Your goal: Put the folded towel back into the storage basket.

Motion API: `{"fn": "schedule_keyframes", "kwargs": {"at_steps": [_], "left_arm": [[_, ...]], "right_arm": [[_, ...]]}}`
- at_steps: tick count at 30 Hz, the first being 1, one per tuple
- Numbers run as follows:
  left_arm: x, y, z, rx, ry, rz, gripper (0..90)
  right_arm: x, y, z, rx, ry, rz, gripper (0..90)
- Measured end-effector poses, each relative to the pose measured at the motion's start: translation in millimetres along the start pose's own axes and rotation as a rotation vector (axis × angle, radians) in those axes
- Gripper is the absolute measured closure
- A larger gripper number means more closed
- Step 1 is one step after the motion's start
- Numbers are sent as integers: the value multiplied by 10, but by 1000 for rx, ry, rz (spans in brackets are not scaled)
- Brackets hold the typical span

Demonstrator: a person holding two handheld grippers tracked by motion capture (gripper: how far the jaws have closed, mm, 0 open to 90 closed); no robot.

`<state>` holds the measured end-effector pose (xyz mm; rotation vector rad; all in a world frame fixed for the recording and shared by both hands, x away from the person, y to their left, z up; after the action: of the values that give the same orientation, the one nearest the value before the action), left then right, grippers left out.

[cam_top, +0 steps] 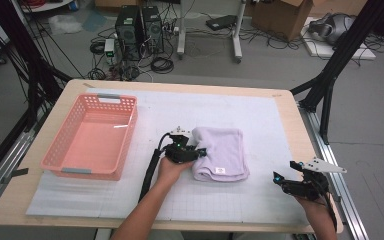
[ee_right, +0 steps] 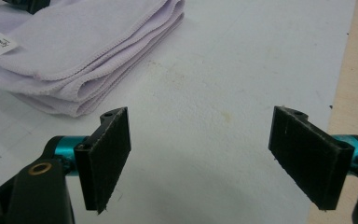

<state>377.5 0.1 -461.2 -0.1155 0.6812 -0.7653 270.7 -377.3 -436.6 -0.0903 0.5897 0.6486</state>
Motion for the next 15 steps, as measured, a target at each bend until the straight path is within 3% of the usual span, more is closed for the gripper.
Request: {"fn": "schedule_keyframes", "kwargs": {"at_steps": [4, 15], "left_arm": [[-72, 11, 24, 21, -38, -34, 711], [-282, -81, 109, 134, -158, -86, 714]], "right_arm": [[-10, -8, -7, 7, 3, -2, 198], [-28, -13, -7, 6, -12, -5, 198]]}}
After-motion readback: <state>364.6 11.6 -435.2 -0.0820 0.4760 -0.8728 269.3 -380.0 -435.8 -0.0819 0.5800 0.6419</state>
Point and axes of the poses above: each handheld gripper's, and its own axes: x roughly forward along the jaws, z roughly out of its top, y roughly to its left, the point moved 2 cm from there along x, roughly forward along the jaws, and after that the axes turned 8 degrees about z, right-handed, at the moved point
